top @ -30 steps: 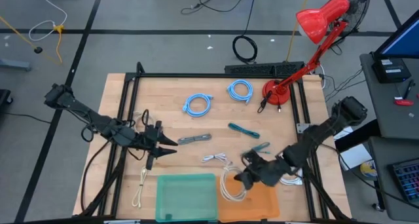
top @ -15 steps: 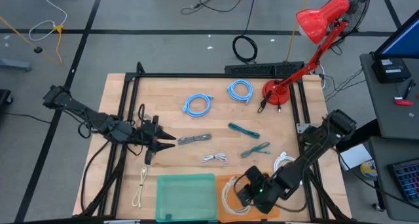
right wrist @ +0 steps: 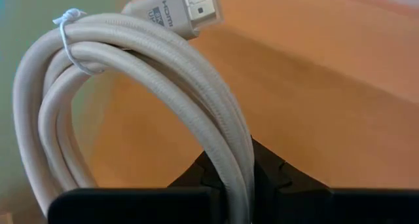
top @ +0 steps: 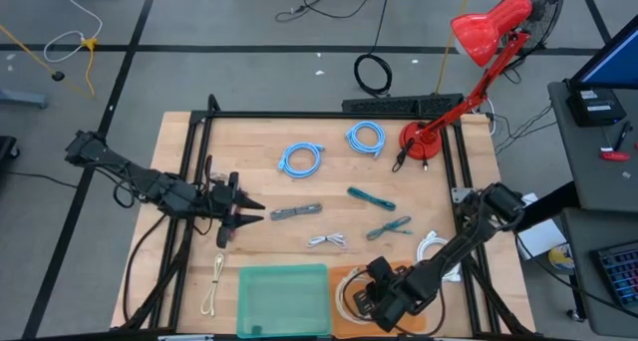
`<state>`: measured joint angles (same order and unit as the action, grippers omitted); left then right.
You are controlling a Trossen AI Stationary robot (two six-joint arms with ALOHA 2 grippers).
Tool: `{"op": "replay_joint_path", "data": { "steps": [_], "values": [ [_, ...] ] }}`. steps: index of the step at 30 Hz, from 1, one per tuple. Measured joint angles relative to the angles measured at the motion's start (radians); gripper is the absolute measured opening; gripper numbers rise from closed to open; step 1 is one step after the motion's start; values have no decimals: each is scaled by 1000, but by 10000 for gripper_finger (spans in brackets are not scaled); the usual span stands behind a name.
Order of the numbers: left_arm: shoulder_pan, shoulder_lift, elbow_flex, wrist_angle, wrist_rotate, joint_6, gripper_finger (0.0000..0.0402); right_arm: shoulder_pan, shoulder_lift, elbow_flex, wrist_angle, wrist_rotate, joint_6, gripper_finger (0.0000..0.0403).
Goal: Pick & Place USB Port
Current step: Put the top light brown HDMI cable into the orange bin, then put the white patterned charger cable into the green bin
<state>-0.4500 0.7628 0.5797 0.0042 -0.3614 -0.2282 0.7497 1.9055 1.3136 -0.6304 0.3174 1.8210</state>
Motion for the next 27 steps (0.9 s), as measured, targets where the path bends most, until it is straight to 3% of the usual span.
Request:
{"op": "replay_joint_path", "data": {
  "steps": [4,12,21,27],
  "values": [
    [0,0,0,0,0,2,129,-15,4,0,-23,-16,-11,24],
    [0,0,0,-1,0,-1,129,-31,2,0,-13,-22,-86,90],
    [0,3,0,-1,0,-2,129,-40,-54,0,-10,-25,-163,118],
    [0,3,0,0,0,-2,129,-42,-168,0,43,111,-278,120]
  ]
}}
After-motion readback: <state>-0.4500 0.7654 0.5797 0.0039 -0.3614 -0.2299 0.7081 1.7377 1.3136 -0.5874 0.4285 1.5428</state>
